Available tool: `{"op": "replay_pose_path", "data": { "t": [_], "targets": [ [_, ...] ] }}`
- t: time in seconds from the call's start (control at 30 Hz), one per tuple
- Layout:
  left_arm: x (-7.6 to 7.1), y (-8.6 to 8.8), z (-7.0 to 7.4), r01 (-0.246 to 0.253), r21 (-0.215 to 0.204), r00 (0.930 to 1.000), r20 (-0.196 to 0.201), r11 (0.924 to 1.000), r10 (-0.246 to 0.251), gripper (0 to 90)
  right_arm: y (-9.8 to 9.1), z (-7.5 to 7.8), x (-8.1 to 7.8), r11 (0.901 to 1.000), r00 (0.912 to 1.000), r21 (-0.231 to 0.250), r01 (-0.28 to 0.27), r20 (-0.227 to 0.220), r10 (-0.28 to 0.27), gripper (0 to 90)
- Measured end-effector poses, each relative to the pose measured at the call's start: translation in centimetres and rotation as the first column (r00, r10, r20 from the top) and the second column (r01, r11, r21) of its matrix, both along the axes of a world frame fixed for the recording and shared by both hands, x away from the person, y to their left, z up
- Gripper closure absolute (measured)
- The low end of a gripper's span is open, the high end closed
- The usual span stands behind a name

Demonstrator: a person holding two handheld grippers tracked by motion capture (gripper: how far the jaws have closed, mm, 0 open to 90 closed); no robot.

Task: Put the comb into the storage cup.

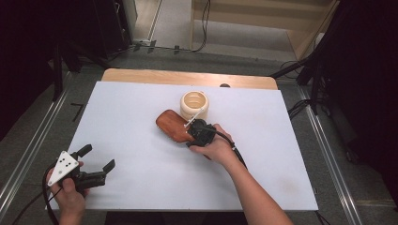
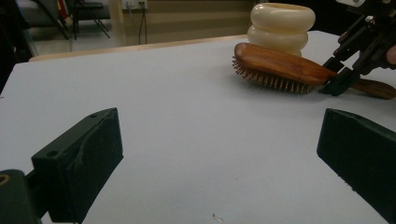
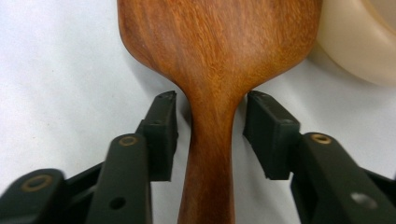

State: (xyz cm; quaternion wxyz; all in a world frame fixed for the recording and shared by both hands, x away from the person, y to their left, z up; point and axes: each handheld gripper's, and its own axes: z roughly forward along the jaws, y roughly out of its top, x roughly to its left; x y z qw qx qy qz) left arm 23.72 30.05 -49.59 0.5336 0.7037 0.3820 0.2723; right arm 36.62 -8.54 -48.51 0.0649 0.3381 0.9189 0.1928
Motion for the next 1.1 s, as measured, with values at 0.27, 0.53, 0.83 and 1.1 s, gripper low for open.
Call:
{"op": "replay_pose_path", "data": {
  "t": [0.27, 0.53, 0.83, 1.1],
  "targets": [
    [0.0, 0.0, 0.0, -0.001, 0.002, 1.0000, -0.002, 1.0000, 0.001, 0.4, -0.3, 0.0, 0.1, 0.9997, 0.9999, 0.023, 0.008, -0.007, -0.008, 68.5],
    [0.0, 0.0, 0.0, -0.001, 0.001, 1.0000, -0.003, 1.0000, 0.001, 0.4, -0.8, -0.2, -0.2, 0.9983, 0.9994, 0.054, -0.023, 0.027, 0.022, 70.0],
    [0.1, 0.0, 0.0, -0.003, 0.006, 1.0000, -0.004, 1.0000, 0.003, 0.4, -1.7, -1.0, -1.3, 0.9902, 0.9944, 0.137, -0.024, 0.105, 0.010, 70.1],
    [0.1, -0.1, 0.0, -0.003, 0.006, 1.0000, -0.004, 1.0000, 0.003, 0.4, -2.3, -1.1, -2.1, 0.9791, 0.9845, 0.203, -0.020, 0.175, -0.016, 70.1]
  ]
}}
